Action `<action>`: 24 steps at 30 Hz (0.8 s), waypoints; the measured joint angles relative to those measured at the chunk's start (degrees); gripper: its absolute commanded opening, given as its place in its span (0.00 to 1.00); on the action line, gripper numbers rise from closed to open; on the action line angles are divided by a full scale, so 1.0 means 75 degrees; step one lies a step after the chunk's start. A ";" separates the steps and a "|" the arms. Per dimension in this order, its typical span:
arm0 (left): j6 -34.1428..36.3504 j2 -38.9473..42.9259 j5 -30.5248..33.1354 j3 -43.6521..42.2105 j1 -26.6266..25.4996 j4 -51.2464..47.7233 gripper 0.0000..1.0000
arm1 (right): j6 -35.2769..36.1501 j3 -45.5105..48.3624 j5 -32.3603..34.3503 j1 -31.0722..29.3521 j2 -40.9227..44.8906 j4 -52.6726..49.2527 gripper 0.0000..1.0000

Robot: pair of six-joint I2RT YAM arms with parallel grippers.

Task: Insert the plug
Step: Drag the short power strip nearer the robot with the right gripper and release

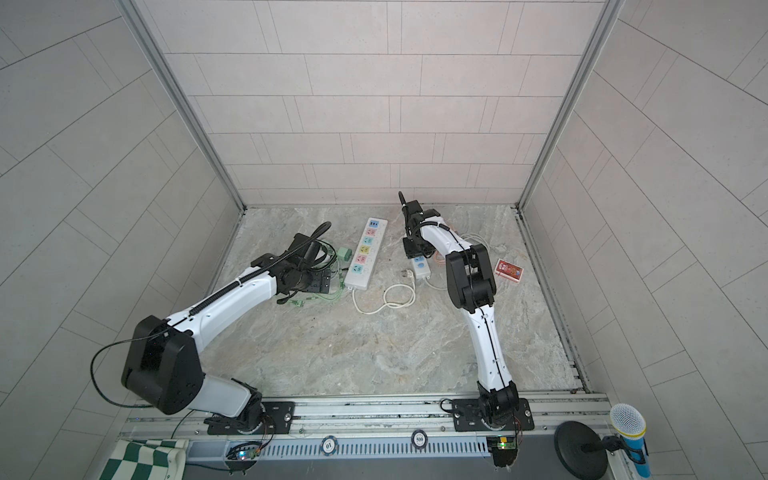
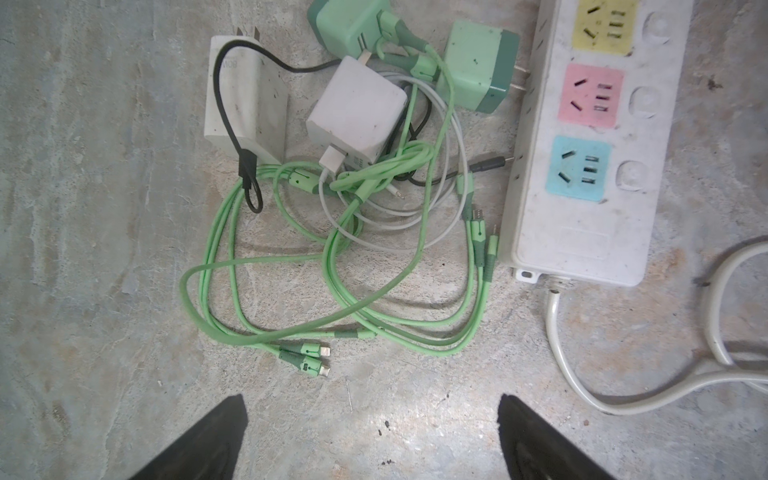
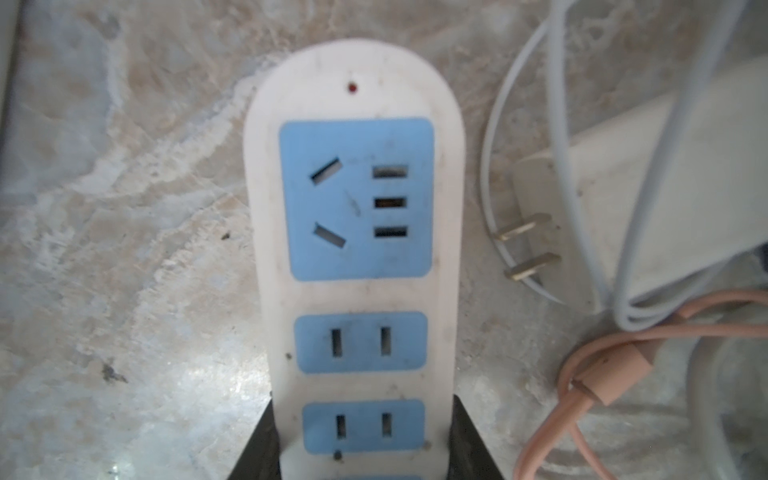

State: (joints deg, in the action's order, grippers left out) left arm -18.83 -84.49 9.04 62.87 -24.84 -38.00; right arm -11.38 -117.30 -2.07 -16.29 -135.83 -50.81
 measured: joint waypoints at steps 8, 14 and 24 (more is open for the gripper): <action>-0.0143 0.0329 -0.0044 -0.0227 0.0000 -0.0038 1.00 | 0.0877 0.0172 0.0114 0.0195 0.0586 -0.0268 0.20; -0.0504 0.0874 0.0099 -0.0315 0.0003 -0.0198 1.00 | 0.2046 0.1396 0.0242 -0.0350 0.2457 -0.0347 0.19; -0.1297 0.2355 0.0376 -0.1061 0.0003 -0.0277 1.00 | 0.3179 0.4555 0.0306 -0.2699 0.4293 0.0224 0.07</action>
State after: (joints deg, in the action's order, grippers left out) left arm -28.56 -66.83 11.86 54.92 -24.82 -40.07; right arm 12.47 -83.13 0.23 -36.53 -103.63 -49.12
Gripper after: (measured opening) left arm 0.995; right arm 0.471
